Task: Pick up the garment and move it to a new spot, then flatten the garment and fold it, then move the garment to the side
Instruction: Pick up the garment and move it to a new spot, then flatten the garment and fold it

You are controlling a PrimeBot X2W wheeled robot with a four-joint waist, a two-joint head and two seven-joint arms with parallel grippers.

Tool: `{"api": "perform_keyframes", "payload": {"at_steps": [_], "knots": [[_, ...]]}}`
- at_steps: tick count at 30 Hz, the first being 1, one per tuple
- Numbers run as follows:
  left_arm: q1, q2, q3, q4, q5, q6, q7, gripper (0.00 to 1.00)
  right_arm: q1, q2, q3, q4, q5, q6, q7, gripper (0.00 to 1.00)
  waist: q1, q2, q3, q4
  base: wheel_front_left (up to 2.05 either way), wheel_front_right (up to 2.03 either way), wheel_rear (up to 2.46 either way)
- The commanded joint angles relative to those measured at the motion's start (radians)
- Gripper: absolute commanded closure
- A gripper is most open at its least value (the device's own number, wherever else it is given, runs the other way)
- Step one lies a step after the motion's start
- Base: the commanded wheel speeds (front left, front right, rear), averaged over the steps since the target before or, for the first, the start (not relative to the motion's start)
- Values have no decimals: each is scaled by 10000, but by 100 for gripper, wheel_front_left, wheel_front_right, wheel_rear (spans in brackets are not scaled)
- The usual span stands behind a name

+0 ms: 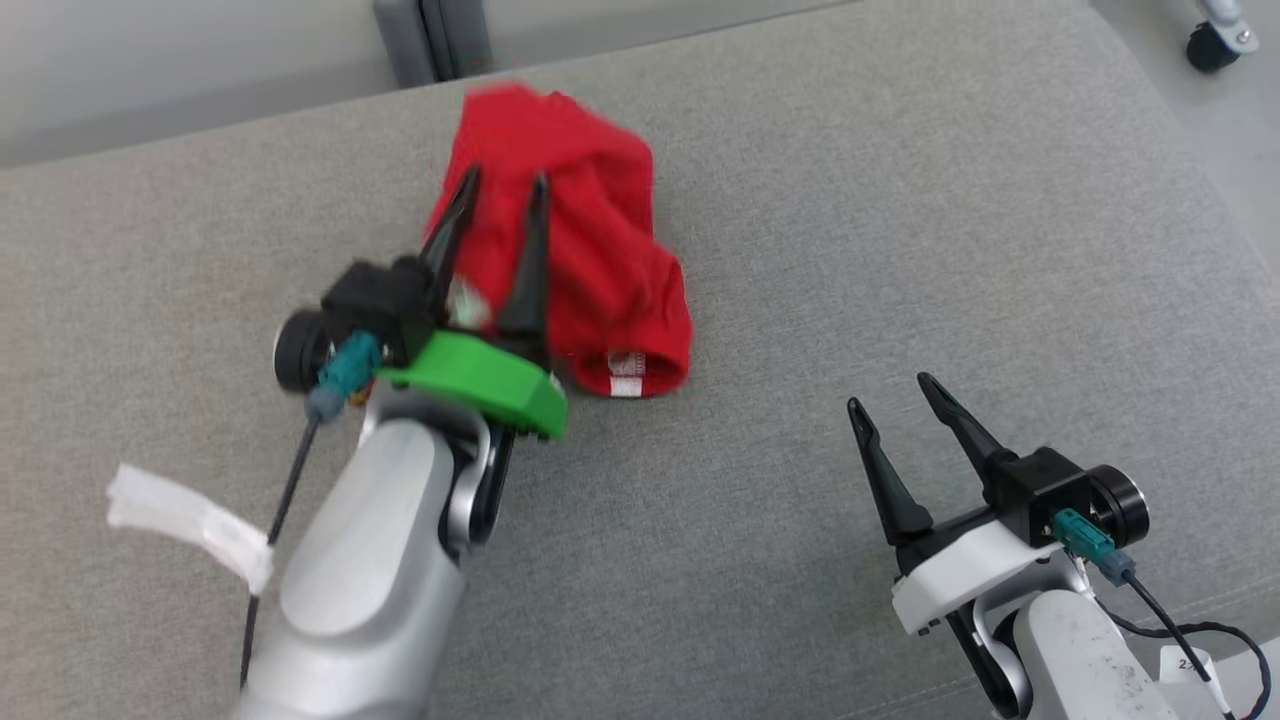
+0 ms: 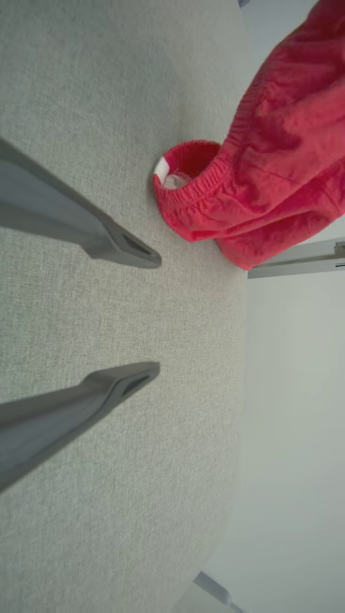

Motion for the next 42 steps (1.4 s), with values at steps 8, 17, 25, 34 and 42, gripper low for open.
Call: {"api": "perform_keyframes", "payload": {"at_steps": [8,17,25,34,42], "knots": [[2420,60,1002,-131,970,283,-6,0,541,-7,-244,84,12,-17,-2,0,0,-1,-1077,508,0,0,0],[4711,53,2095,-869,1911,161,-5,0,1303,-8,-545,80,42,-17,-2,0,0,-1,-1986,988,0,0,0],[6088,53,2781,-1525,2138,451,0,0,1758,-9,-685,173,52,-17,-2,0,0,-1,-2129,1294,0,0,0],[6188,54,2736,-1768,1975,562,-1,0,1639,-9,-701,188,-83,-17,-2,0,0,-1,-1656,1699,0,0,0],[5447,52,2429,-1862,1902,584,0,0,487,-9,-300,522,-276,-17,-2,0,0,-1,-617,2352,0,0,0]]}}
